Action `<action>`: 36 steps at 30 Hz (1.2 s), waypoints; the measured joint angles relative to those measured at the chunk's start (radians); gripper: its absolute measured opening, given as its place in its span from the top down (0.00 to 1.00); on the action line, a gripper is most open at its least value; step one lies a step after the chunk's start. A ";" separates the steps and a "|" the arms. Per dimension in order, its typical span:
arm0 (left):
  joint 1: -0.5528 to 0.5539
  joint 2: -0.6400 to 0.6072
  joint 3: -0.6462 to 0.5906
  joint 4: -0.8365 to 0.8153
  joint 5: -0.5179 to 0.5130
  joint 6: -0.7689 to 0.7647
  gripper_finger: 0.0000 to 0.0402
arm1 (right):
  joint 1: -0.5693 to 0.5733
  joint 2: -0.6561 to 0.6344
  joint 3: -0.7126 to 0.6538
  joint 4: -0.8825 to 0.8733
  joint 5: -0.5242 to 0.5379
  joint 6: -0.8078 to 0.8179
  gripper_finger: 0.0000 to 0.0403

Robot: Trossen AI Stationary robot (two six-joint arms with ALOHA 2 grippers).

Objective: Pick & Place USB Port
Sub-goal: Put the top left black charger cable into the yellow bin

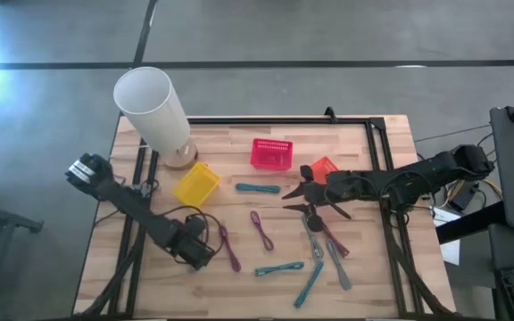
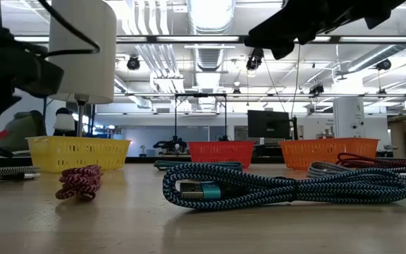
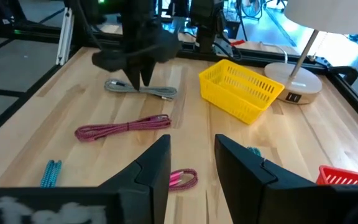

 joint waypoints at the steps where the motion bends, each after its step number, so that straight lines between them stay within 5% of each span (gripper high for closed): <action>1: 0.000 0.012 0.000 0.001 0.000 0.000 0.71 | 0.000 0.000 0.000 -0.001 0.000 0.000 0.69; 8: 0.000 0.068 0.003 -0.008 0.005 0.000 0.73 | 0.000 -0.002 0.000 0.000 0.000 -0.003 0.71; 16: -0.001 0.040 0.001 0.001 -0.049 0.011 0.97 | 0.000 -0.002 0.000 0.001 0.000 -0.004 0.70; 22: 0.010 -0.013 0.041 -0.080 -0.109 0.016 0.95 | 0.000 -0.002 0.000 0.001 0.000 -0.004 0.71; 31: 0.053 -0.120 0.163 -0.316 -0.440 0.181 0.96 | 0.000 -0.002 0.000 0.004 0.001 -0.004 0.72; 36: 0.158 -0.187 0.190 -0.330 -0.490 0.398 0.95 | 0.000 -0.002 0.000 0.006 0.001 -0.004 0.71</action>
